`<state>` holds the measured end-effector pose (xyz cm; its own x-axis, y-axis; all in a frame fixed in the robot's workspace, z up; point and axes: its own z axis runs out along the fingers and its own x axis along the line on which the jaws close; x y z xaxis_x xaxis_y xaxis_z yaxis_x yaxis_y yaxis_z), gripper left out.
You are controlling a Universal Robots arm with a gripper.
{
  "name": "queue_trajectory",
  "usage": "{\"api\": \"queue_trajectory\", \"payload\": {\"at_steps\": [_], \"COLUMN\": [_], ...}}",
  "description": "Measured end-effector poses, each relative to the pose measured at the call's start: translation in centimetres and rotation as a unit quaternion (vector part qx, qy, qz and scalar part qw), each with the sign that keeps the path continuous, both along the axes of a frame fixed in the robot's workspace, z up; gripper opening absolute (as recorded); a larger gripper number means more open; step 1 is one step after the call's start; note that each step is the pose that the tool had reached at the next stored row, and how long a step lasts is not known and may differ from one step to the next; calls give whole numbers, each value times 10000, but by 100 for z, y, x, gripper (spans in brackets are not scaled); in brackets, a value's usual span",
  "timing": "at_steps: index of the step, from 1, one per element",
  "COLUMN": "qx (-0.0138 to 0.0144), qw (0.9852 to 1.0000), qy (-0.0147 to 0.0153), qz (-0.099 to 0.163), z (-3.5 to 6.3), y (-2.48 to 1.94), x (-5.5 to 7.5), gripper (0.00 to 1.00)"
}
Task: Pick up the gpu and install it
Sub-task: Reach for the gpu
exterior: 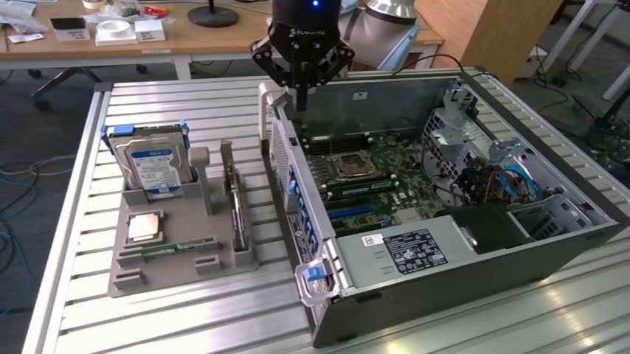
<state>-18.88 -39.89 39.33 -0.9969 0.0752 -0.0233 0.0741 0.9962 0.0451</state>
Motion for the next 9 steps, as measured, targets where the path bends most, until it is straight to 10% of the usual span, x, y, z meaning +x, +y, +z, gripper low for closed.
{"api": "queue_trajectory", "payload": {"at_steps": [9], "qx": [0], "qw": [10000], "qy": [0], "qz": [0], "z": [0], "y": [0], "x": [-92], "gripper": [11]}}
